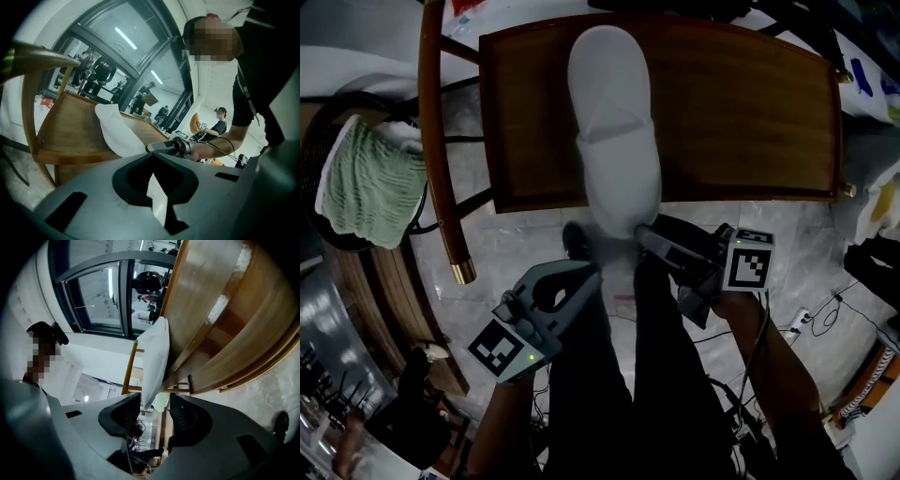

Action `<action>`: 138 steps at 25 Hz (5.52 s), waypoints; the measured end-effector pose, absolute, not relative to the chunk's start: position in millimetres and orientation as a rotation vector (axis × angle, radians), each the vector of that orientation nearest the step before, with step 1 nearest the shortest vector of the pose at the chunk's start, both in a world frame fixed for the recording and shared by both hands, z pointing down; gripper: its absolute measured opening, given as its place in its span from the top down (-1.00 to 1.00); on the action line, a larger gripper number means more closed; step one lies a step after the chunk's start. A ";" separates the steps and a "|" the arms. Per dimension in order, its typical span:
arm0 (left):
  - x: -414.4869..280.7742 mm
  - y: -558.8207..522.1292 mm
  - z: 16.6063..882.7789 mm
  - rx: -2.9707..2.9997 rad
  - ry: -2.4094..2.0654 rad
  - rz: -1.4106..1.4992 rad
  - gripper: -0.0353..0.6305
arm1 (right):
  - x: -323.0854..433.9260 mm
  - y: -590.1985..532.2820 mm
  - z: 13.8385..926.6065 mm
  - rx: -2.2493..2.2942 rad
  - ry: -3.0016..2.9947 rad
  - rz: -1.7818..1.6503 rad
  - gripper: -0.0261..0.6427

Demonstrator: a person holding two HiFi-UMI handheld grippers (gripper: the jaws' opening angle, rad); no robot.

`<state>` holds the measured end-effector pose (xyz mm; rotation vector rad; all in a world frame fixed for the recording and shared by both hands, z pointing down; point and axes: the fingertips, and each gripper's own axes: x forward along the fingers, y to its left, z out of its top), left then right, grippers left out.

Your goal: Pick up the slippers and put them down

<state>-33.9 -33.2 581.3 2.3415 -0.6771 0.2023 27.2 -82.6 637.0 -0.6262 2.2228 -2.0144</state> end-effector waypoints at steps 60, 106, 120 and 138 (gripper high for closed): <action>-32.6 -96.4 232.2 2.848 -0.718 -0.042 0.88 | 79.8 -136.3 211.2 -0.557 2.504 -0.857 0.72; -36.5 -87.9 112.3 3.040 -0.701 -0.140 0.88 | 84.2 -116.3 93.0 -0.514 2.588 -0.436 0.72; -45.5 -85.7 132.1 2.965 -0.724 -0.152 0.88 | 73.3 -113.5 120.6 -0.519 2.579 -0.545 0.72; -43.4 -107.6 309.4 2.698 -0.766 -0.009 0.88 | 42.6 -133.1 334.7 -0.515 2.456 -1.119 0.72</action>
